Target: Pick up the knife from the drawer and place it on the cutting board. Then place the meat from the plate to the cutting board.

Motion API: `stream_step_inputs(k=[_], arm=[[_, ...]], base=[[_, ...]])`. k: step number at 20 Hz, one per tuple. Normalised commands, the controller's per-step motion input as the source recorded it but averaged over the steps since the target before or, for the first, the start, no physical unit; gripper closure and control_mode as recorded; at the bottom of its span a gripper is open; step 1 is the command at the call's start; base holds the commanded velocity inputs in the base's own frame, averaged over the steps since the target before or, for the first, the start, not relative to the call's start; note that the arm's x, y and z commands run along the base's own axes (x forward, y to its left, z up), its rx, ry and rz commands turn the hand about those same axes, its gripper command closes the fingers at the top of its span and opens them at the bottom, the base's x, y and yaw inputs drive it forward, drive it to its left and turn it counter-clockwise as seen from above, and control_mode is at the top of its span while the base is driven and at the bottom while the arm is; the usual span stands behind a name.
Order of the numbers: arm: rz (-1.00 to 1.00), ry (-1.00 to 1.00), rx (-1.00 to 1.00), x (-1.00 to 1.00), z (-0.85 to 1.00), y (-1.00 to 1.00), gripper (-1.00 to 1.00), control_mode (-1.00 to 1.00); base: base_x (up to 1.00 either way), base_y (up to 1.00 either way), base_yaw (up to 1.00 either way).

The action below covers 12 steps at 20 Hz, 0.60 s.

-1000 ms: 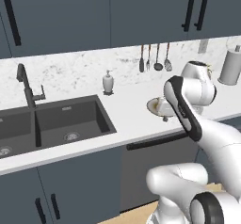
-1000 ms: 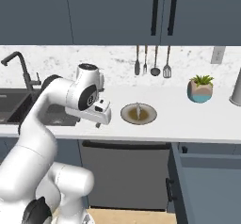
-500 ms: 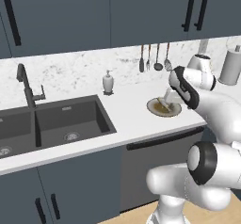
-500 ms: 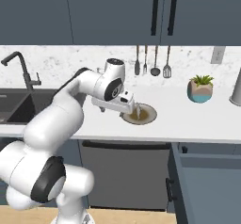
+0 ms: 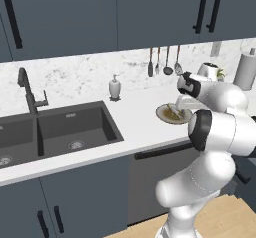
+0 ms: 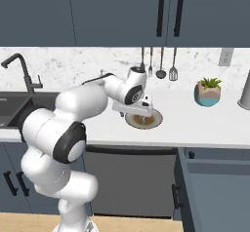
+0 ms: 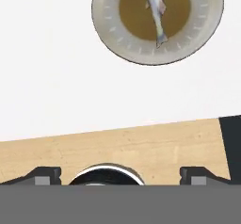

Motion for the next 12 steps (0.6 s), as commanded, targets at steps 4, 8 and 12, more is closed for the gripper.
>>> stream_step_inputs(k=[4, 8, 12], arm=[[0.11, -0.04, 0.0, 0.93, -0.33, 0.0, -1.0, -1.0], [0.11, -0.08, 0.0, 0.8, -0.25, 0.0, -1.0, -1.0], [0.08, -0.08, -0.02, 0.55, -0.19, -0.11, -1.0, -1.0]], base=[[0.0, 0.0, 0.0], [0.0, 0.0, 0.0], [0.0, 0.0, 0.0]])
